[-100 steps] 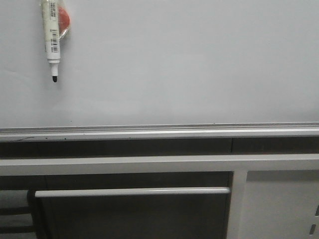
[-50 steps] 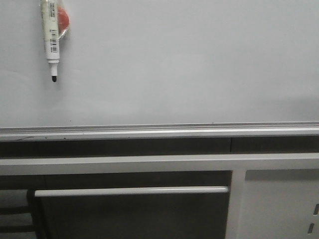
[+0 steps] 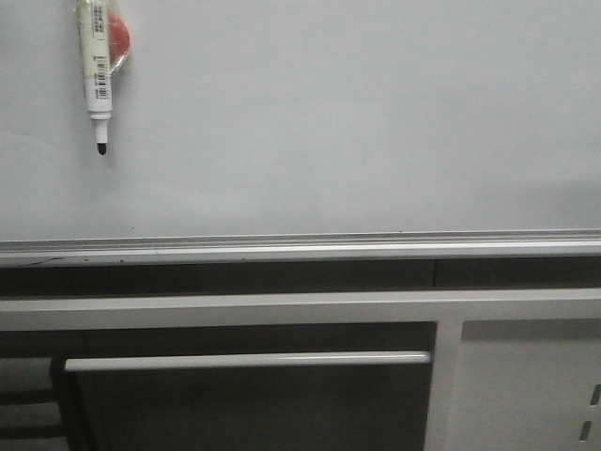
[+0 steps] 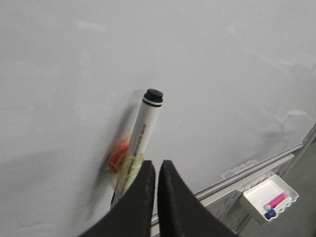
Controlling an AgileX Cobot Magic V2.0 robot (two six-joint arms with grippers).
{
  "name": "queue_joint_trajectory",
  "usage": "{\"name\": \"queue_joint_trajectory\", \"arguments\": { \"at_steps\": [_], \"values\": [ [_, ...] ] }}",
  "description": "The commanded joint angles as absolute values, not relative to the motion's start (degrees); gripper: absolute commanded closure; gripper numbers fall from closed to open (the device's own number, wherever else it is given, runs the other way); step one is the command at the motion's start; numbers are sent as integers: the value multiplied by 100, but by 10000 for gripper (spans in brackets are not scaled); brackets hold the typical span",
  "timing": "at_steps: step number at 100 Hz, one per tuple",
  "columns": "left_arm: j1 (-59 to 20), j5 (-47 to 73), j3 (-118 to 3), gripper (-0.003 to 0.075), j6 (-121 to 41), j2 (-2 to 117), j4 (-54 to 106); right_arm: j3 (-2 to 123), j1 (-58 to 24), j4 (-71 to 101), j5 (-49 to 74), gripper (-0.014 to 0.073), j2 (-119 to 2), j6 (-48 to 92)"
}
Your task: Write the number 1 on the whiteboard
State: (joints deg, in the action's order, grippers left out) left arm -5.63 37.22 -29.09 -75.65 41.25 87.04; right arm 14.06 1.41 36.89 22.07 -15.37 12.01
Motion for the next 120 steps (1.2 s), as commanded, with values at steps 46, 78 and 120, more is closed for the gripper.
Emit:
{"name": "queue_joint_trajectory", "arguments": {
  "at_steps": [46,78,120],
  "values": [
    [-1866,1796,-3069,741,-7917,4170,9154,1606,181,3723,1828,657,-1616,1269],
    [-5151,-2209,-3145,736,-8190,4862,9052,1606,181,3723,1805,657,-1616,1269],
    [-6326,-3476,-3275,362,-7532,5121,8317,1606,181,3715,1815,657,-1616,1269]
  ]
}}
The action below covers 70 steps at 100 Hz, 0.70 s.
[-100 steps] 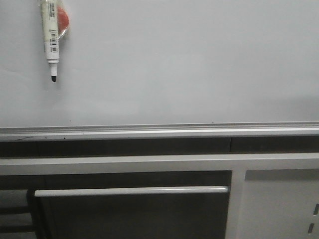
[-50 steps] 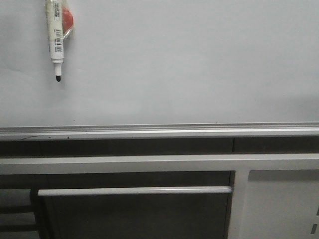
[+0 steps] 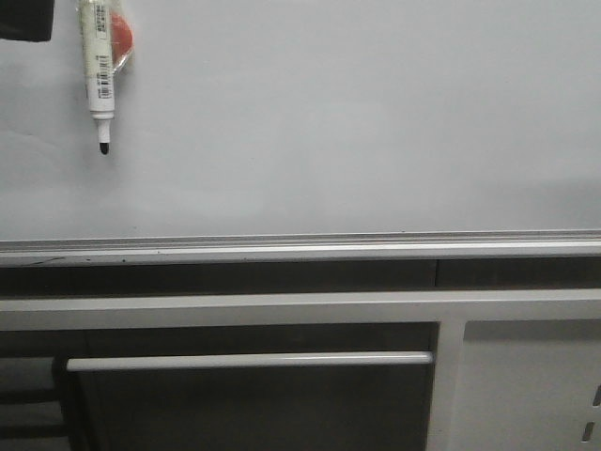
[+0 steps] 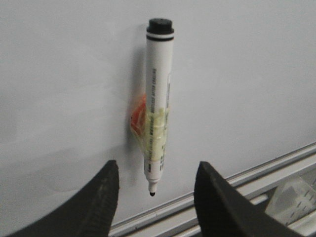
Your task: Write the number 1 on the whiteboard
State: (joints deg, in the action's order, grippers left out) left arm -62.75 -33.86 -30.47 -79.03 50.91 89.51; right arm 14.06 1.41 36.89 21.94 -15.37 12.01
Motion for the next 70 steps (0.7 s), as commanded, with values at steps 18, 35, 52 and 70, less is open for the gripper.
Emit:
{"name": "queue_joint_trajectory", "arguments": {
  "at_steps": [18,35,52,70],
  "values": [
    [-6326,-3692,-3576,396,-7245,5644,7966,1606,181,3715,1835,657,-1616,1269],
    [-6326,-4265,-3906,396,-7245,6151,7989,1606,181,3715,1852,657,-1616,1269],
    [-6310,-4311,-3989,396,-7180,6327,8037,1606,181,3715,1862,657,-1616,1269],
    [-5958,-4024,-3989,396,-7096,6353,8085,1606,181,3715,1862,657,-1616,1269]
  ]
}}
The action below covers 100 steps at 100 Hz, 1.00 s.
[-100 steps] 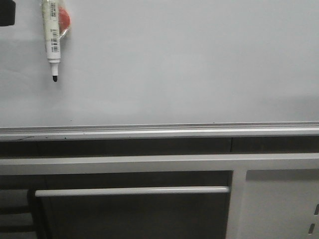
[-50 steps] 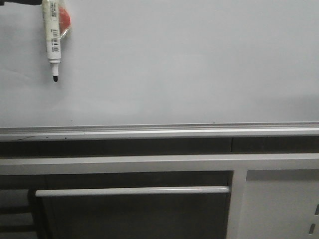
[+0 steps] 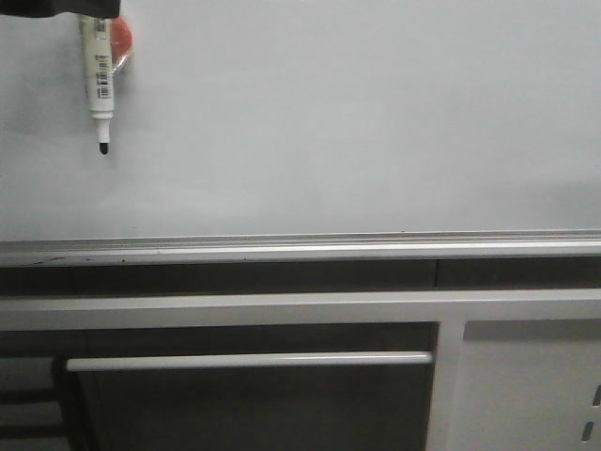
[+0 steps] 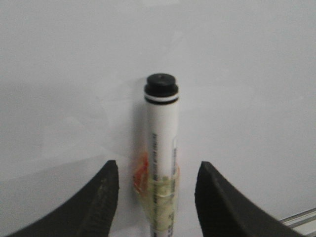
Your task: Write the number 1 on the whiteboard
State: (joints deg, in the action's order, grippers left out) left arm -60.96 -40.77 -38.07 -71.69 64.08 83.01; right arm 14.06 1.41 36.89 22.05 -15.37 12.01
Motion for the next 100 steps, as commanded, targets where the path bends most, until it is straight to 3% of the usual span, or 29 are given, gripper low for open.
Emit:
{"name": "queue_joint_trajectory", "arguments": {
  "at_steps": [1,36,60,89,100],
  "values": [
    [-5923,-3967,-3989,396,-7096,6353,8085,1606,181,3715,1862,657,-1616,1269],
    [-5559,-3175,-3989,429,-6825,6455,7934,1606,181,3715,1851,657,-1616,1269],
    [-5559,-3420,-3989,438,-6792,6685,7934,1606,181,3709,1851,657,-1616,1269],
    [-5559,-3450,-3989,692,-6792,6685,7913,1606,181,3701,1851,657,-1616,1269],
    [-5559,-3533,-3989,741,-6792,6685,7913,1606,181,3701,1851,657,-1616,1269]
  ]
}}
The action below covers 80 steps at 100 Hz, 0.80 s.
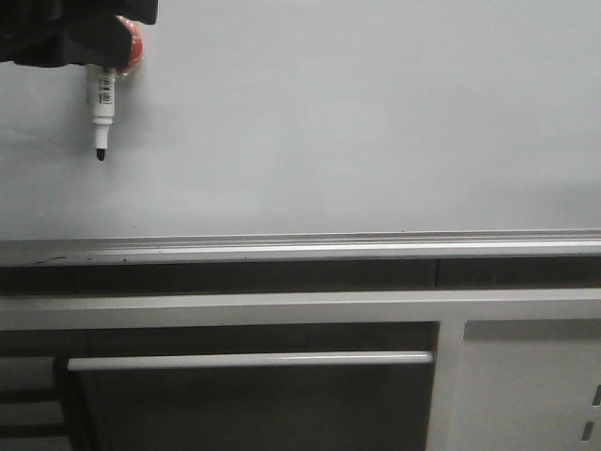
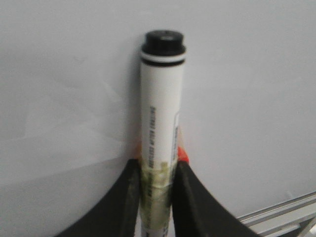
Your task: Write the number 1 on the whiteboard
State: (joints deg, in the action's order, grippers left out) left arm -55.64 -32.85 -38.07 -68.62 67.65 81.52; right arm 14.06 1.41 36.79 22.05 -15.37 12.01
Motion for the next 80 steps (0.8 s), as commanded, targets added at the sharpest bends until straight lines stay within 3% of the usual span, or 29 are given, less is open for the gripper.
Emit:
{"name": "queue_joint_trajectory", "arguments": {
  "at_steps": [1,35,80],
  "values": [
    [-5559,-3556,-3989,741,-6792,6685,7913,1606,181,3701,1851,657,-1616,1269],
    [-5577,-3353,-3989,741,-6838,6607,7841,1606,181,3701,1840,657,-1616,1269],
    [-5577,-574,-3989,741,-6847,6419,6571,2229,181,3960,3348,657,-1624,2009]
  ]
}}
